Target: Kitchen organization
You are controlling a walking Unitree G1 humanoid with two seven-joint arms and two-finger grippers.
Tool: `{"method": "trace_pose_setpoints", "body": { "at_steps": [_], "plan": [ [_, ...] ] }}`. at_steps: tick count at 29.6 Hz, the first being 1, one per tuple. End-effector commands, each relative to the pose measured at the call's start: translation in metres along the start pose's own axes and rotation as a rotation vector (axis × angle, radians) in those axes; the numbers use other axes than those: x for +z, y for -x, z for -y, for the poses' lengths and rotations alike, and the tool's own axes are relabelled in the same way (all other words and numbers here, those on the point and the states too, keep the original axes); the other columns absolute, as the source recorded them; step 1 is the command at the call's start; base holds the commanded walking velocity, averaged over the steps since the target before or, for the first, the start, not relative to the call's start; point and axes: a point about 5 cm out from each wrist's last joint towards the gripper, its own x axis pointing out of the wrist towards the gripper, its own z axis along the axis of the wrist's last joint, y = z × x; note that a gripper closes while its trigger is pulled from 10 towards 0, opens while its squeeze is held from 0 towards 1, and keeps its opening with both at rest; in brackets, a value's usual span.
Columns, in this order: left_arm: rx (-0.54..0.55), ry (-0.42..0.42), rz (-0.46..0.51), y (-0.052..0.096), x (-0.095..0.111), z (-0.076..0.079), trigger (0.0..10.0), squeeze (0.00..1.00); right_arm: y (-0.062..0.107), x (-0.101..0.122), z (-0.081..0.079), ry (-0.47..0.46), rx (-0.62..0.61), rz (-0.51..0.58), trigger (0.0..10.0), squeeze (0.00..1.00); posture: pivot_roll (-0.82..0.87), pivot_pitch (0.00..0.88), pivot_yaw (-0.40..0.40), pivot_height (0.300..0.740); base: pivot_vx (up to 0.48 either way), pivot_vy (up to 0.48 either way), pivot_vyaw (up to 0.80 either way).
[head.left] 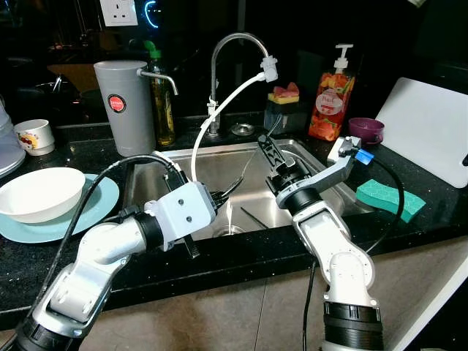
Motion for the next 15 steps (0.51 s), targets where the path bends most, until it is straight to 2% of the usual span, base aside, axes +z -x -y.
{"method": "trace_pose_setpoints", "body": {
  "at_steps": [1,9,10,15],
  "plan": [
    [-0.009,-0.024,0.023,-0.0013,0.0052,0.0031,10.0,0.0,-0.008,-0.0152,-0.0168,-0.076,0.057,-0.019,10.0,0.0,0.15,0.054,-0.025,0.74,0.0,0.0,0.0],
    [-0.029,-0.034,0.022,-0.0022,0.0043,0.0089,10.0,0.0,-0.0101,-0.0149,-0.017,-0.079,0.06,-0.016,10.0,0.0,0.15,0.05,-0.024,0.74,0.0,0.0,0.0],
    [-0.028,-0.035,0.019,-0.0021,0.0038,0.0087,10.0,0.0,-0.0105,-0.0142,-0.0159,-0.083,0.05,-0.009,0.2,0.0,0.15,0.05,-0.024,0.74,0.0,0.0,0.0],
    [-0.023,-0.036,0.009,-0.0019,0.0022,0.0081,10.0,0.0,-0.01,-0.0129,-0.0148,-0.09,0.044,0.001,0.0,0.0,0.15,0.051,-0.024,0.74,0.0,0.0,0.0]
  ]
}}
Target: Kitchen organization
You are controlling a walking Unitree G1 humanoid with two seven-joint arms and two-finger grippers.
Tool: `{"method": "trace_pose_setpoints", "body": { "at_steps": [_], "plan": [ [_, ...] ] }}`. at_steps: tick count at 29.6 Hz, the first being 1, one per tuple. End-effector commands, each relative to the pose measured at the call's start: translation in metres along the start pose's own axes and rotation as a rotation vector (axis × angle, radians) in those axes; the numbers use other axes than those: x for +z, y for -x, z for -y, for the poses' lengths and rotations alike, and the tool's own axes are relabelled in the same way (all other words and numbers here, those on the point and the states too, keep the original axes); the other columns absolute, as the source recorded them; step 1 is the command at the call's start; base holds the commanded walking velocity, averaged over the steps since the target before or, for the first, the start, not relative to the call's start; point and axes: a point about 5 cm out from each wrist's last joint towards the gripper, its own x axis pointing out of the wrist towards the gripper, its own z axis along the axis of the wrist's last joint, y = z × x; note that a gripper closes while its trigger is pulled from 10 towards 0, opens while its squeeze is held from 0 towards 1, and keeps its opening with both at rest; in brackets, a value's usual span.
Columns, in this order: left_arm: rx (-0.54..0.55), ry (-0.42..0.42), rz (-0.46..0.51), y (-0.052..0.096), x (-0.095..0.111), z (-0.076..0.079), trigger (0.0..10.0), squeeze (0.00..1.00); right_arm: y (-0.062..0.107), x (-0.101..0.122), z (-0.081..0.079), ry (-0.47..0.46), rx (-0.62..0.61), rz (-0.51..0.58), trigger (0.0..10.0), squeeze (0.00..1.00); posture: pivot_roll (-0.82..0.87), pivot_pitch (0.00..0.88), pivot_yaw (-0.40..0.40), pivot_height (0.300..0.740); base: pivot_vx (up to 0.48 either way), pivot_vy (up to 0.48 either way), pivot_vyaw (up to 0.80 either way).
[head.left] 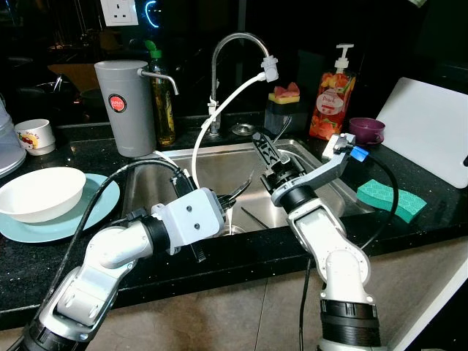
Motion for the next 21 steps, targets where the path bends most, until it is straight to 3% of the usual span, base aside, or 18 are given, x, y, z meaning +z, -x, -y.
{"method": "trace_pose_setpoints", "body": {
  "at_steps": [1,16,17,20,21],
  "plan": [
    [-0.001,-0.017,-0.004,0.0009,0.0001,0.0018,10.0,0.0,-0.0053,-0.0095,-0.012,-0.079,0.037,0.009,0.0,0.0,0.15,0.053,-0.025,0.74,0.0,0.0,0.0],
    [0.095,-0.07,-0.058,-0.0028,-0.0072,-0.0051,10.0,0.0,-0.0053,-0.0075,-0.0119,-0.063,0.045,0.029,0.0,0.0,0.15,0.053,-0.025,0.74,0.0,0.0,0.0],
    [0.078,-0.036,-0.058,-0.0024,-0.0078,-0.0043,10.0,1.0,-0.0056,-0.0075,-0.0119,-0.05,0.046,0.028,0.0,0.0,0.15,0.053,-0.025,0.74,0.0,0.0,0.0],
    [0.087,-0.026,-0.062,-0.0021,-0.0084,-0.0048,10.0,1.0,-0.0063,-0.0074,-0.0112,-0.012,0.039,0.026,0.0,0.0,0.15,0.053,-0.025,0.74,0.0,0.0,0.0],
    [0.117,-0.03,-0.062,-0.0023,-0.0083,-0.0066,10.0,1.0,-0.007,-0.0079,-0.0102,0.037,0.028,0.02,10.0,0.0,0.15,0.053,-0.025,0.74,0.0,0.0,0.0]
  ]
}}
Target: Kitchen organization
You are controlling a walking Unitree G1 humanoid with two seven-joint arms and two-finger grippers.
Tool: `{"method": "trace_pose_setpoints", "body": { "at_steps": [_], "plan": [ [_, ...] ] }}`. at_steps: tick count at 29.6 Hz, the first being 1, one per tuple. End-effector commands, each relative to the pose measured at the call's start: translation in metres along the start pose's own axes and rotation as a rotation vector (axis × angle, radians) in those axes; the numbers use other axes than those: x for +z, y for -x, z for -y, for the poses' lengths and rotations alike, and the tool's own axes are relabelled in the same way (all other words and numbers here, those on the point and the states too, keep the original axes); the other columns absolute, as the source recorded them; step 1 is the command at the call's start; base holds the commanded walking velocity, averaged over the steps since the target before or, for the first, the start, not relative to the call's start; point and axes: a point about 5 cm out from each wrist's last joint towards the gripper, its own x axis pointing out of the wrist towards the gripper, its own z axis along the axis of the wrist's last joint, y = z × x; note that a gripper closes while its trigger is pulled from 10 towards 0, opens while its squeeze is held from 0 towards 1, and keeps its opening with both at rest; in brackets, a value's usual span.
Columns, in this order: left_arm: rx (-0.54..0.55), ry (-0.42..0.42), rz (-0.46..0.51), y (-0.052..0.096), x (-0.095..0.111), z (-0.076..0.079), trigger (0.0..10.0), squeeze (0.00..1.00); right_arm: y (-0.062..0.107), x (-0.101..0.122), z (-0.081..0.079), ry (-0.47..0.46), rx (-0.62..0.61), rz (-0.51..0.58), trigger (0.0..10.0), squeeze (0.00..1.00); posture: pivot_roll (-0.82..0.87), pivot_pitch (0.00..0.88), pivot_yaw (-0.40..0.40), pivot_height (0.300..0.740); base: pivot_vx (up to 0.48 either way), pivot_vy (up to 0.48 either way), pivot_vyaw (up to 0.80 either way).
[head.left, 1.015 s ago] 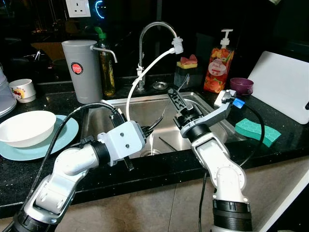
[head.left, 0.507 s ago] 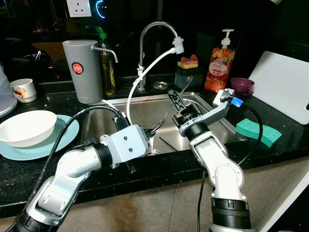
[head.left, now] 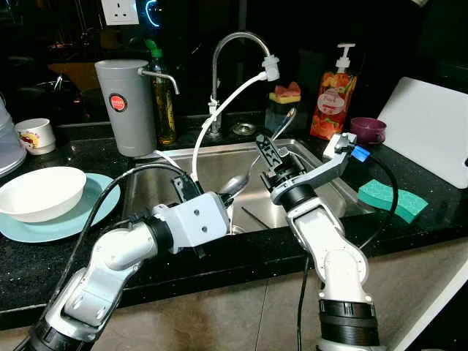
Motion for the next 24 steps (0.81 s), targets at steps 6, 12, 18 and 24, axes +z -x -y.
{"method": "trace_pose_setpoints", "body": {
  "at_steps": [6,12,18,24],
  "plan": [
    [0.228,0.438,-0.02,0.008,-0.01,-0.014,10.0,0.0,-0.008,-0.008,0.014,0.254,-0.146,0.021,10.0,0.0,0.16,0.055,-0.015,0.74,0.0,0.0,0.0],
    [0.393,0.764,-0.058,0.016,-0.032,-0.02,10.0,0.0,-0.01,-0.012,0.034,0.336,-0.232,0.008,10.0,0.0,0.16,0.055,-0.021,0.74,0.0,0.0,0.0],
    [0.631,0.898,-0.211,0.013,-0.06,-0.03,10.0,0.0,-0.016,-0.035,0.052,0.417,-0.298,-0.07,10.0,0.0,0.17,0.049,-0.018,0.74,0.0,0.0,0.0],
    [0.622,0.909,-0.316,0.014,-0.063,-0.023,10.0,0.0,-0.018,-0.047,0.056,0.434,-0.286,-0.1,10.0,1.0,0.18,0.049,-0.023,0.74,0.0,0.0,0.0]
  ]
}}
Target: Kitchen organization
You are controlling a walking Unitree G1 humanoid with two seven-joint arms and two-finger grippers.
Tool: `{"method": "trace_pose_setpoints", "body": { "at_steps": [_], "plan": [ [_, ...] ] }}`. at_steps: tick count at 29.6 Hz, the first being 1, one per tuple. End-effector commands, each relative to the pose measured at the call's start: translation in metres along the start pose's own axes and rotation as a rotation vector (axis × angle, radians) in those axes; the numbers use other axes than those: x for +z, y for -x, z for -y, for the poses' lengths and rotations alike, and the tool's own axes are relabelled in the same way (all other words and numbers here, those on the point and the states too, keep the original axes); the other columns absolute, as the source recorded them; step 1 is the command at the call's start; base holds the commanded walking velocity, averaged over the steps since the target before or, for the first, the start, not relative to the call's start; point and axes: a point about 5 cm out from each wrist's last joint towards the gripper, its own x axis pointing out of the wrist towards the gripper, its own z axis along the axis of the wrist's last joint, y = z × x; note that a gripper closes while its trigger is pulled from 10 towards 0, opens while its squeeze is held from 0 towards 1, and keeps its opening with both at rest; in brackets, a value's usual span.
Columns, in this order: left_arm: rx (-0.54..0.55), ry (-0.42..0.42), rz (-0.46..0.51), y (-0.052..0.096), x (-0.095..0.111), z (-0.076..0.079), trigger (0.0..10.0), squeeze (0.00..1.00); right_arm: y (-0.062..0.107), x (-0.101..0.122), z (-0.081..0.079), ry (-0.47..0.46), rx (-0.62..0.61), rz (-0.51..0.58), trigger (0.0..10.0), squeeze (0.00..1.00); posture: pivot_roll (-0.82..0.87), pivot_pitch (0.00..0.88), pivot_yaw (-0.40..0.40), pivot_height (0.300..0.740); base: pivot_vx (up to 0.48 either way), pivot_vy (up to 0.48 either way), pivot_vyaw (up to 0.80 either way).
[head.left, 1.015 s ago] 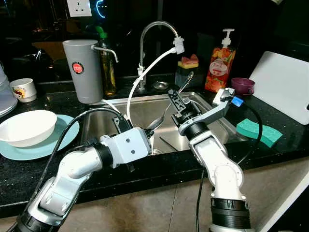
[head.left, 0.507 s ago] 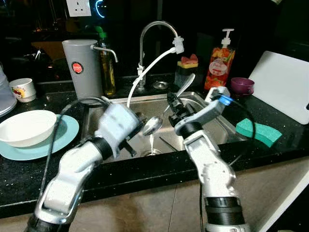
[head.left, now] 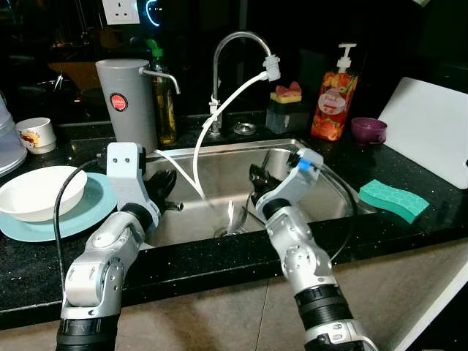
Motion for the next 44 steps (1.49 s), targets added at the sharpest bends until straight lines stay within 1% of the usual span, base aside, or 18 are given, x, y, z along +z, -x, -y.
{"method": "trace_pose_setpoints", "body": {
  "at_steps": [1,2,3,6,8,9,10,11,13,16,19,23,27,29,33,38,41,44],
  "plan": [
    [0.028,0.011,-0.056,0.002,-0.006,-0.002,10.0,0.0,-0.003,0.004,-0.011,0.015,0.056,0.029,10.0,1.0,0.19,0.051,-0.025,0.74,0.0,0.0,0.0],
    [0.046,0.018,-0.07,0.003,-0.007,-0.003,10.0,0.0,-0.002,0.006,-0.014,0.019,0.075,0.044,10.0,0.93,0.19,0.051,-0.025,0.74,0.0,0.0,0.0],
    [0.055,0.06,-0.091,0.003,-0.009,-0.004,10.0,0.0,-0.002,0.008,-0.016,0.026,0.09,0.054,10.0,0.0,0.19,0.051,-0.025,0.74,0.0,0.0,0.0],
    [0.078,0.035,-0.136,0.002,-0.013,-0.005,10.0,0.0,0.0,0.009,-0.017,0.06,0.096,0.072,10.0,0.0,0.18,0.051,-0.025,0.74,0.0,0.0,0.0],
    [0.098,-0.068,-0.164,0.001,-0.016,-0.005,10.0,0.0,0.007,0.01,-0.015,0.087,0.092,0.089,10.0,0.0,0.18,0.053,-0.022,0.74,0.0,0.0,0.0],
    [0.098,-0.068,-0.164,0.001,-0.016,-0.005,10.0,0.0,0.007,0.01,-0.015,0.087,0.092,0.089,10.0,0.0,0.18,0.053,-0.022,0.74,0.0,0.0,0.0],
    [0.109,-0.12,-0.172,0.001,-0.017,-0.006,10.0,0.0,0.013,0.011,-0.014,0.102,0.088,0.106,10.0,0.0,0.18,0.054,-0.015,0.74,0.0,0.0,0.0],
    [0.117,-0.14,-0.174,0.001,-0.017,-0.007,10.0,0.0,0.016,0.012,-0.013,0.108,0.086,0.112,10.0,0.0,0.18,0.055,-0.013,0.74,0.0,0.0,0.0],
    [0.123,-0.152,-0.176,0.001,-0.017,-0.007,10.0,0.0,0.017,0.013,-0.013,0.111,0.085,0.116,10.0,0.0,0.18,0.055,-0.013,0.74,0.0,0.0,0.0],
    [0.139,-0.173,-0.208,0.001,-0.019,-0.009,10.0,0.0,0.023,0.015,-0.006,0.153,0.068,0.125,10.0,0.0,0.18,0.063,-0.005,0.74,0.0,0.0,0.0],
    [0.156,-0.225,-0.264,0.003,-0.024,-0.011,10.0,0.0,0.03,0.019,0.008,0.183,0.023,0.132,10.0,0.0,0.19,0.072,-0.004,0.74,0.0,0.0,0.0],
    [0.161,-0.229,-0.339,0.005,-0.028,-0.007,10.0,0.0,0.038,0.027,0.019,0.2,-0.021,0.151,10.0,0.0,0.19,0.081,-0.008,0.74,0.0,0.0,0.0],
    [0.136,-0.323,-0.32,0.006,-0.025,-0.005,10.0,0.0,0.04,0.033,0.021,0.225,-0.039,0.163,10.0,0.0,0.2,0.093,-0.021,0.74,0.0,0.0,0.0],
    [0.132,-0.335,-0.314,0.007,-0.023,-0.005,10.0,0.0,0.04,0.034,0.021,0.229,-0.036,0.164,10.0,0.0,0.2,0.093,-0.021,0.74,0.0,0.0,0.0],
    [0.171,-0.374,-0.33,0.01,-0.017,-0.017,10.0,0.0,0.039,0.034,0.019,0.252,-0.029,0.157,10.0,0.0,0.21,0.085,-0.021,0.74,0.0,0.0,0.0],
    [0.171,-0.422,-0.313,0.005,-0.005,-0.024,10.0,0.0,0.038,0.036,0.017,0.252,-0.03,0.167,10.0,0.0,0.22,0.07,-0.017,0.74,0.0,0.0,0.0],
    [0.133,-0.535,-0.31,0.006,0.006,-0.04,10.0,0.0,0.038,0.038,0.015,0.263,-0.027,0.175,10.0,0.0,0.21,0.074,-0.013,0.74,0.0,0.0,0.0],
    [0.104,-0.588,-0.321,0.01,0.011,-0.051,10.0,0.0,0.039,0.039,0.013,0.272,-0.024,0.179,10.0,0.0,0.19,0.073,-0.013,0.74,0.0,0.0,0.0]
  ]
}}
